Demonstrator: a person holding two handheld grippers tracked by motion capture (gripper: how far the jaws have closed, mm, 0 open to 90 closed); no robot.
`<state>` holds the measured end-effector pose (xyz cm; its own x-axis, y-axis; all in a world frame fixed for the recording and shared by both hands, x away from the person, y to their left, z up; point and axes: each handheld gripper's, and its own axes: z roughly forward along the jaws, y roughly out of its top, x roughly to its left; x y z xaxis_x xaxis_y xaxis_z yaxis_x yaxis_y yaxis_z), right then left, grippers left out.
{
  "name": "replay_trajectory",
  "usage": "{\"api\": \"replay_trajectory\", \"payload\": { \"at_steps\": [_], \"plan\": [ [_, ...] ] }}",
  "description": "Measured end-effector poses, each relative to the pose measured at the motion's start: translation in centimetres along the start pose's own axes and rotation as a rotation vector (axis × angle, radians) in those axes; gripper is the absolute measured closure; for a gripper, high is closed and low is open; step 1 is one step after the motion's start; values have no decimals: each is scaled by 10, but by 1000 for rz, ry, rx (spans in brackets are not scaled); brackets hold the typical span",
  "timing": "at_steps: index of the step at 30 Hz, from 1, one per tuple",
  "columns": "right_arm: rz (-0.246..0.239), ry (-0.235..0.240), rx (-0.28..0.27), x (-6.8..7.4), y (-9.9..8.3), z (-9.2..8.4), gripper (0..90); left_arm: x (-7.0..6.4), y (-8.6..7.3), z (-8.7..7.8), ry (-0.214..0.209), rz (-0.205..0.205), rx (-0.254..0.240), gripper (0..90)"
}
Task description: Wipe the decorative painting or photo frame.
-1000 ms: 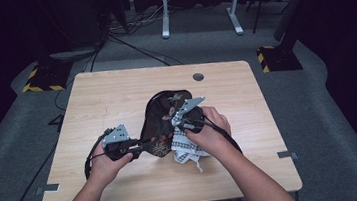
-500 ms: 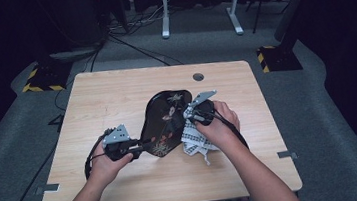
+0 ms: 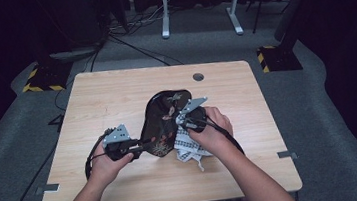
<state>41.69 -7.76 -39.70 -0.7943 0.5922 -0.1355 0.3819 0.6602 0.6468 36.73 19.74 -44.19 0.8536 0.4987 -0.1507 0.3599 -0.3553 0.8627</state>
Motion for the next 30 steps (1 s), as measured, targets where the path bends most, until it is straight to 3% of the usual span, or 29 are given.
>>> {"api": "replay_trajectory", "payload": {
  "at_steps": [16, 20, 30],
  "plan": [
    [-75, 101, -30, 40, 12, 5, 801, 0, 0, -1, 4, -2, 0, 768],
    [-54, 110, -32, 36, 11, 5, 803, 1, -1, -1, 0, -6, -3, 769],
    [19, 55, -14, 8, 0, 4, 804, 1, -1, 0, -3, -5, -4, 766]
  ]
}}
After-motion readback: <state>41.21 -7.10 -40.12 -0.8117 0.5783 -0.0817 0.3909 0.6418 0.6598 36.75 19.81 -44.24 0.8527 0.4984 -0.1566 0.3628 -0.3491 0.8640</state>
